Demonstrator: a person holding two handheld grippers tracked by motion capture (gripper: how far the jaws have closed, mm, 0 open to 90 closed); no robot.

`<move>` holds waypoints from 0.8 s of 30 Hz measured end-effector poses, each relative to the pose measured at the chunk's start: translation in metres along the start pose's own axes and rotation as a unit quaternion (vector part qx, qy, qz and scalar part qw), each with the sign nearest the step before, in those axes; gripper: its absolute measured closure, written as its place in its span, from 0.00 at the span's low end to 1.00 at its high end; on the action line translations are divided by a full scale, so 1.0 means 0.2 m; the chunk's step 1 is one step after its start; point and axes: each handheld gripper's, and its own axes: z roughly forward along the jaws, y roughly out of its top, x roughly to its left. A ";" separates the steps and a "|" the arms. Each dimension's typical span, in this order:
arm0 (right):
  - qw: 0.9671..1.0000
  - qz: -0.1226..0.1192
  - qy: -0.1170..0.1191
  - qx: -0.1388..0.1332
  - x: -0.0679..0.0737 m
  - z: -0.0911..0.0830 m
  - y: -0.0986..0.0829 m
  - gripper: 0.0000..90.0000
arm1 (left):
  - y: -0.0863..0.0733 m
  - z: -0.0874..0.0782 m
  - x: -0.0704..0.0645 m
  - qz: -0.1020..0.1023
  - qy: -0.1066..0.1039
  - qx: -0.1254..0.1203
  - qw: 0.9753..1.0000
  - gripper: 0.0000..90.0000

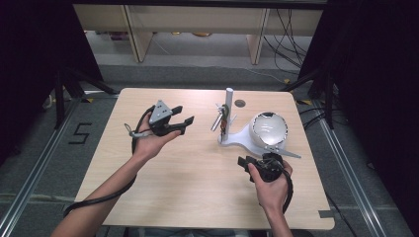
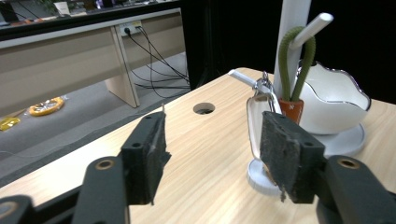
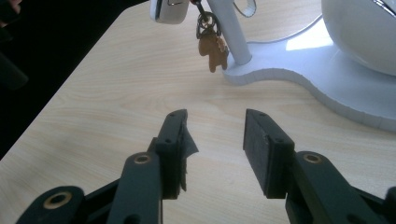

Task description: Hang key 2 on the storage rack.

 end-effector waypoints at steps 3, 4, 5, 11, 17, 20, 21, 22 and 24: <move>1.000 -0.001 0.002 -0.002 0.00 -0.01 0.01 0.67 | -0.03 -0.05 0.00 -0.002 0.004 -0.003 1.000 0.41; 1.000 -0.007 -0.006 -0.004 -0.01 -0.01 0.01 0.66 | -0.05 -0.09 0.00 -0.003 0.007 -0.003 1.000 0.41; 1.000 -0.005 -0.004 -0.005 -0.01 -0.01 0.01 0.66 | -0.06 -0.11 -0.01 -0.008 0.009 -0.003 1.000 0.40; 1.000 -0.004 -0.006 -0.006 -0.02 -0.03 0.01 0.66 | -0.14 -0.22 -0.01 -0.024 0.017 -0.005 1.000 0.39; 1.000 0.004 -0.017 -0.009 -0.02 -0.05 0.01 0.65 | -0.22 -0.34 0.02 -0.028 0.037 -0.009 0.999 0.37; 0.999 -0.020 -0.038 -0.014 -0.05 -0.06 0.01 0.64 | -0.26 -0.40 0.05 -0.041 0.051 -0.012 0.998 0.36; 0.999 -0.014 -0.024 -0.017 -0.05 -0.06 0.01 0.63 | -0.28 -0.42 0.05 -0.042 0.057 -0.010 0.997 0.36; 0.999 -0.019 -0.029 -0.019 -0.06 -0.07 0.00 0.63 | -0.29 -0.44 0.06 -0.044 0.060 -0.010 0.997 0.36; 0.999 -0.022 -0.034 -0.020 -0.08 -0.07 0.00 0.62 | -0.33 -0.48 0.07 -0.055 0.072 -0.011 0.996 0.36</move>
